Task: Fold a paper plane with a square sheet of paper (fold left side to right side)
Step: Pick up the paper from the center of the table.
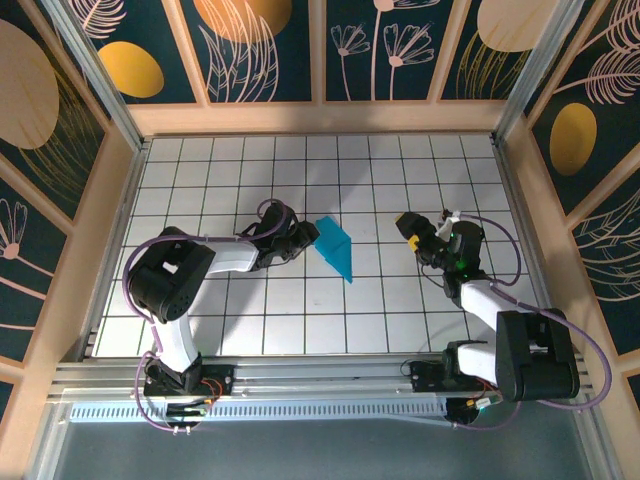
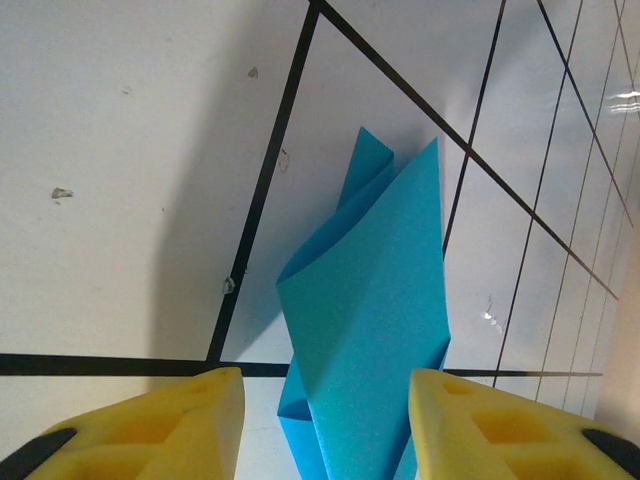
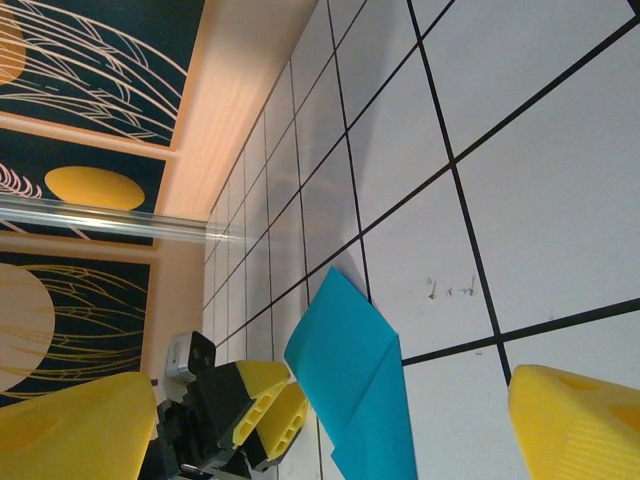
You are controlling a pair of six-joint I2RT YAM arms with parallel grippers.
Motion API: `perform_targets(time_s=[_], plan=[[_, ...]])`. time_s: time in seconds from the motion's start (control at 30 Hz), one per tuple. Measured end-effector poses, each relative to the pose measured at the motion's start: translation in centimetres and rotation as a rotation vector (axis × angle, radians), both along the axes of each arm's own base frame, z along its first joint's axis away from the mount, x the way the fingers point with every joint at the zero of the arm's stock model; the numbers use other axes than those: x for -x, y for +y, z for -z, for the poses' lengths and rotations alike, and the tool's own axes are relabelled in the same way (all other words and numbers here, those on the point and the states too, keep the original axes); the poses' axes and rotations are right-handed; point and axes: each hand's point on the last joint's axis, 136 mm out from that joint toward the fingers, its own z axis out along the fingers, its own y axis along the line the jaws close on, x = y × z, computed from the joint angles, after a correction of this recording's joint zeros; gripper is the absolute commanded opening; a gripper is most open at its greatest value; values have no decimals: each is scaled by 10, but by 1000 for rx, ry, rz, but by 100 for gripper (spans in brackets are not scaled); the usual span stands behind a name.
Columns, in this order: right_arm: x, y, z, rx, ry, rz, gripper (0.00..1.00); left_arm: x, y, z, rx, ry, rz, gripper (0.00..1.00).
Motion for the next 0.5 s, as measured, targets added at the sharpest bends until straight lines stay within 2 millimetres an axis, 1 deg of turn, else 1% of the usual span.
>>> perform_targets(time_s=[0.07,0.17,0.33,0.4,0.5], plan=[[0,0,0,0,0,-1,91,0,-1,2,2,4,4,39],[0,0,0,0,0,0,92,0,-3,5,4,11,10,37],[1,0,-3,-1,-9,-1,91,-6,-9,9,14,11,20,28],[1,0,-4,1,-14,-4,91,-7,-11,11,15,11,23,22],[3,3,-5,1,-19,-23,91,-8,-11,10,8,-2,33,10]])
